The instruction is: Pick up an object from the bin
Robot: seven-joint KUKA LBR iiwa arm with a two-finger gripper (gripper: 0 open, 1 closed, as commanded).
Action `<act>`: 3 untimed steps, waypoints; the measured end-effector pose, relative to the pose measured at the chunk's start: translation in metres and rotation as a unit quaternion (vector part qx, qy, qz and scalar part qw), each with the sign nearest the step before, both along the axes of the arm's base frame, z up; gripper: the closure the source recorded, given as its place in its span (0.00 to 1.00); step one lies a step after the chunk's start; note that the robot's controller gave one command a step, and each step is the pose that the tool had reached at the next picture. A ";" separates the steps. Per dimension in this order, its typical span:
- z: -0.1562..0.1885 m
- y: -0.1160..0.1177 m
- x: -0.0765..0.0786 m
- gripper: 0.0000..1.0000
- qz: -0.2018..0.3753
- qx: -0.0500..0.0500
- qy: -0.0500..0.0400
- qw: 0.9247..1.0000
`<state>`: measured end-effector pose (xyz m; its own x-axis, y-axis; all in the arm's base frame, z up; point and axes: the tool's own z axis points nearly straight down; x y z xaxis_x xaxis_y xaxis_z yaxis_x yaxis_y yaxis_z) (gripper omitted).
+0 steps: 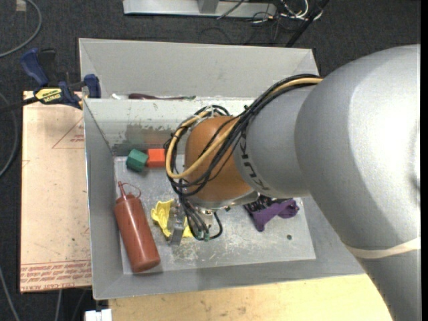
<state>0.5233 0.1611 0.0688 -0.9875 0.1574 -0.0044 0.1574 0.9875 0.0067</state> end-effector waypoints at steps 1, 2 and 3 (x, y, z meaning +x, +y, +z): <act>0.000 0.000 0.000 1.00 0.000 0.000 0.000 1.000; 0.005 -0.001 -0.002 1.00 0.000 -0.001 0.003 1.000; 0.027 -0.001 -0.002 1.00 0.000 -0.001 0.004 1.000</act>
Offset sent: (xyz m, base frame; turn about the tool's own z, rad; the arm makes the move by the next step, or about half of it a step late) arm 0.0000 -0.0001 0.0799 0.0000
